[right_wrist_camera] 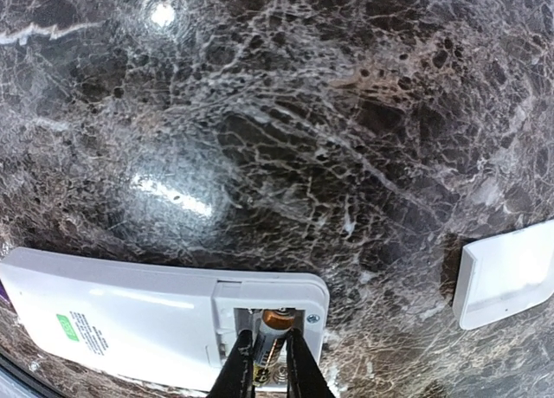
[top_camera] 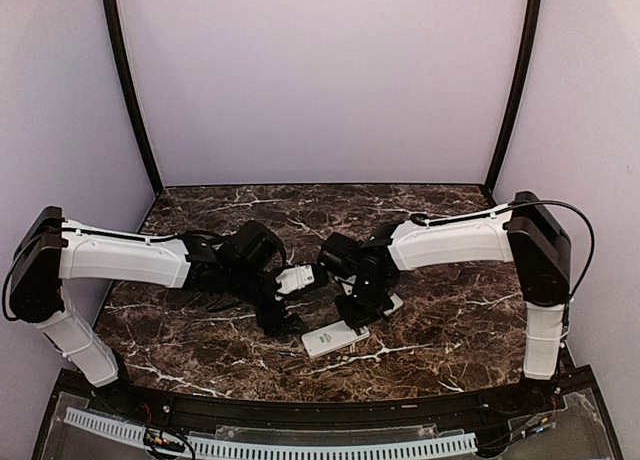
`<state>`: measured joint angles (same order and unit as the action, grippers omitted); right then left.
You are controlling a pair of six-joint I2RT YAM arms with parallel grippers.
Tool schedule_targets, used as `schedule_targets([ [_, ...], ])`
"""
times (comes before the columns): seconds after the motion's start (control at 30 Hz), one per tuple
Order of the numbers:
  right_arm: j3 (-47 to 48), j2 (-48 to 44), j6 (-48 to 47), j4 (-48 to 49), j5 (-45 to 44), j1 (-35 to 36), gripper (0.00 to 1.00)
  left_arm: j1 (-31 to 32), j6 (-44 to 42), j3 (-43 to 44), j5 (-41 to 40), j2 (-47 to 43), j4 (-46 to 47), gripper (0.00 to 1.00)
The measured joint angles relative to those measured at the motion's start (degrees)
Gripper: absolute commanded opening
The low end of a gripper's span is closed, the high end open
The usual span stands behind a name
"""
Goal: Load the batteries into the remote control
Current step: Pick up the battery from the battery compartment.
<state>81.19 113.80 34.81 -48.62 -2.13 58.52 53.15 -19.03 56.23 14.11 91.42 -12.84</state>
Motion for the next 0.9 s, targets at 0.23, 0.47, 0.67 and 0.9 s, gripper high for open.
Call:
schedule_targets([
  [0.23,-0.02,0.85,-0.09,0.04,0.92,0.07,0.13,0.0,-0.07,0.0,0.0,-0.04,-0.7,0.82],
  [0.47,0.2,1.42,-0.13,0.31,1.03,0.04,0.0,0.0,-0.07,0.0,0.04,-0.04,-0.74,0.82],
  [0.67,0.5,1.38,-0.37,-0.22,0.48,0.04,0.0,0.0,-0.11,0.0,0.07,-0.07,-0.74,0.82],
  [0.9,0.59,-0.15,-1.46,-0.83,0.13,0.04,0.0,0.0,-0.07,0.0,0.09,-0.07,-0.57,0.82],
])
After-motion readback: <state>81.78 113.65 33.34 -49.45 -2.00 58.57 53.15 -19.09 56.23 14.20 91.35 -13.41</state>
